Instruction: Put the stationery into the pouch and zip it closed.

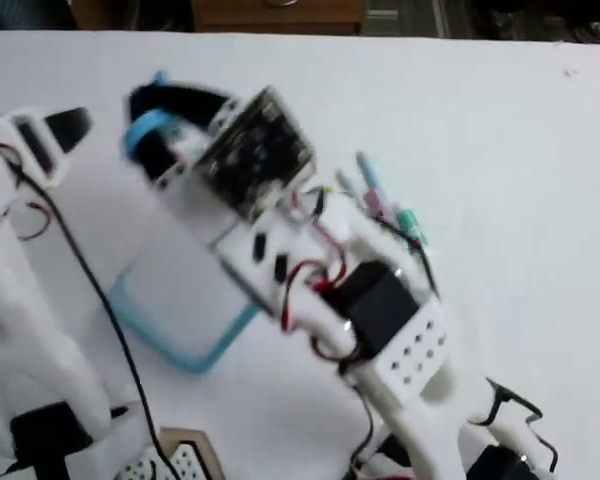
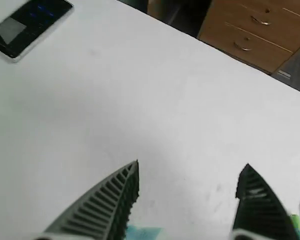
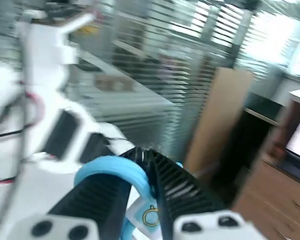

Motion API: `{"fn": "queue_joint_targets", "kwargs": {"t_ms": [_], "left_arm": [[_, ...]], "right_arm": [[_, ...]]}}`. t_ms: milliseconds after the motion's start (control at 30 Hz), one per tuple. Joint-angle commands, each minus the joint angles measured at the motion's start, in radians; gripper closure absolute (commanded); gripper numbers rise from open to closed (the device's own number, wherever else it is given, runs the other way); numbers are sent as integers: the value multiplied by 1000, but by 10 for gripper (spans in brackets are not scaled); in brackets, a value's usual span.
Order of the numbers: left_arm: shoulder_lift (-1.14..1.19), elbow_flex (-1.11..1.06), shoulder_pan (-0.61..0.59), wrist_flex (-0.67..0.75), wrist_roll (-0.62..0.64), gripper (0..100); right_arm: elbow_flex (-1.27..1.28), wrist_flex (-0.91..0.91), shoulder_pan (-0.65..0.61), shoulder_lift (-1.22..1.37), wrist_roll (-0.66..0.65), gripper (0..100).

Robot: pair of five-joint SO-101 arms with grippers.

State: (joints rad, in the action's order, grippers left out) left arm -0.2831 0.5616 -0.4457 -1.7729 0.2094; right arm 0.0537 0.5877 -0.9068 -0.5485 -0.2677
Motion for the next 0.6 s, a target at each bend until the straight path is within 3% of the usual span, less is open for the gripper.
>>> {"fn": "queue_joint_targets", "kwargs": {"t_ms": [0,133,233,467,567], "left_arm": [[-4,83,-139,-8,-48,684],[-5,115,-323,-12,-60,687],[-5,115,-390,-12,-60,687],[-4,115,-397,-12,-61,687],[-4,115,-380,-12,-61,687]], "right_arm": [[-11,1,-104,-27,2,981],[-14,-5,-160,-30,2,981],[-51,2,-148,-33,-3,981],[-308,-5,128,30,-2,981],[-445,-5,176,85,-2,981]]}}
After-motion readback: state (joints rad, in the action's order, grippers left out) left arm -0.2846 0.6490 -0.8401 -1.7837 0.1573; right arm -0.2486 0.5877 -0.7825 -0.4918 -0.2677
